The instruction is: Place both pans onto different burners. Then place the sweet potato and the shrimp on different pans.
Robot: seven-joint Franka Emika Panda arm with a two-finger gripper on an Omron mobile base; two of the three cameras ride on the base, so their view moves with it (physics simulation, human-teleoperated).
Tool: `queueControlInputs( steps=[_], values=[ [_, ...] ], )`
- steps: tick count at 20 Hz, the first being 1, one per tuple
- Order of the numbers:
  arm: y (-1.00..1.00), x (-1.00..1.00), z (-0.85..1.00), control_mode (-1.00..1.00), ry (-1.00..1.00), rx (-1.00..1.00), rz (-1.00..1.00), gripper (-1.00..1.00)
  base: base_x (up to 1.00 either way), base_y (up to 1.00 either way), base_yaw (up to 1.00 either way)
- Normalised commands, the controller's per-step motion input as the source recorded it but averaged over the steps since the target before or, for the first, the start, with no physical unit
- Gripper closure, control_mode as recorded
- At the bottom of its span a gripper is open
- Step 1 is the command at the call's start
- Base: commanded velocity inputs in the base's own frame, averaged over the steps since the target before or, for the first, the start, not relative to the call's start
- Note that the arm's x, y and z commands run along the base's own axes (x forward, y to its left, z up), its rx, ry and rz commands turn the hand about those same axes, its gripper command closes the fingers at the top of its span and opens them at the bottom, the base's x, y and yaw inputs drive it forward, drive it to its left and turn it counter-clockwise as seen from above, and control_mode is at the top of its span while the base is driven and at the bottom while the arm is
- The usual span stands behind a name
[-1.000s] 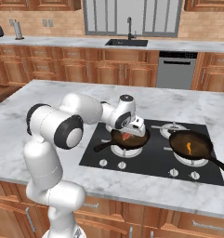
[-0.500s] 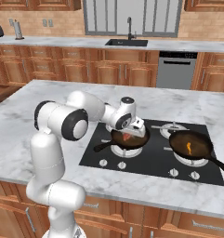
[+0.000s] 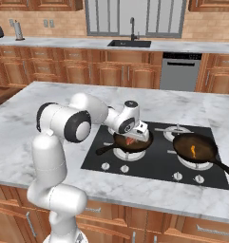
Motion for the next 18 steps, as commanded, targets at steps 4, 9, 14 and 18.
queueControlInputs(
  steps=[4,9,14,18],
  values=[
    [0.0,-0.04,0.49,-1.0,0.0,0.0,0.0,-1.0,0.0,0.0,0.0],
    [0.0,-0.4,0.89,-1.0,0.0,0.0,0.0,-1.0,0.0,0.0,0.0],
    [0.0,-0.57,0.81,-1.0,0.0,0.0,0.0,-1.0,0.0,0.0,0.0],
    [0.01,-0.75,0.6,-1.0,0.0,0.0,0.0,-1.0,0.0,0.0,0.0]
  ],
)
